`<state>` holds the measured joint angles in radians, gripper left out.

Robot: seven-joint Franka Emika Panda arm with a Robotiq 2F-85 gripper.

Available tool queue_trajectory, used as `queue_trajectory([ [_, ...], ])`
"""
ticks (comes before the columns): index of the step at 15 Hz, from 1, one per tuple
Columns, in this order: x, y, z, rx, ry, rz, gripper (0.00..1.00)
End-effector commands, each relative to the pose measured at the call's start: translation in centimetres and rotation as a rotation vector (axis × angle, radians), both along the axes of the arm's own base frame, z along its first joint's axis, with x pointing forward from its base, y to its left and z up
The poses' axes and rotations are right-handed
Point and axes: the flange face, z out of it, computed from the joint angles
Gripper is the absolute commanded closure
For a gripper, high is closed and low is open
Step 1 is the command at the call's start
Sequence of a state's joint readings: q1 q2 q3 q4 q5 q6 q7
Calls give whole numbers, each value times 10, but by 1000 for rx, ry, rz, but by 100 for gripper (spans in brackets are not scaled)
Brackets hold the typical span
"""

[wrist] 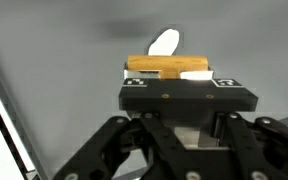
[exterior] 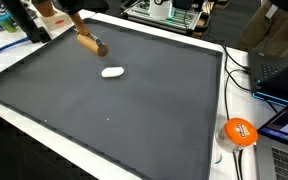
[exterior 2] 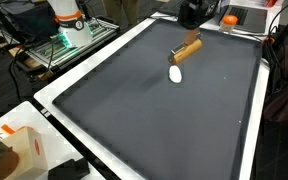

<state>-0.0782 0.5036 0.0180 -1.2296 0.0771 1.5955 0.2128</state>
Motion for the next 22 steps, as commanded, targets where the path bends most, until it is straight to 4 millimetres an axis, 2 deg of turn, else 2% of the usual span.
queue_trajectory([
  [1, 1, 0, 0, -1, 2, 1, 53],
  [4, 2, 1, -4, -1, 7, 1, 53],
  [5, 2, 1, -4, -2, 2, -1, 78],
  [10, -10, -5, -3, -29, -80, -9, 78],
  [14, -40, -7, -1, -36, -113, 22, 78],
  [18, -69, 2, 4, -9, -154, 57, 78],
  [22, -87, 17, -3, -7, -163, 98, 78],
])
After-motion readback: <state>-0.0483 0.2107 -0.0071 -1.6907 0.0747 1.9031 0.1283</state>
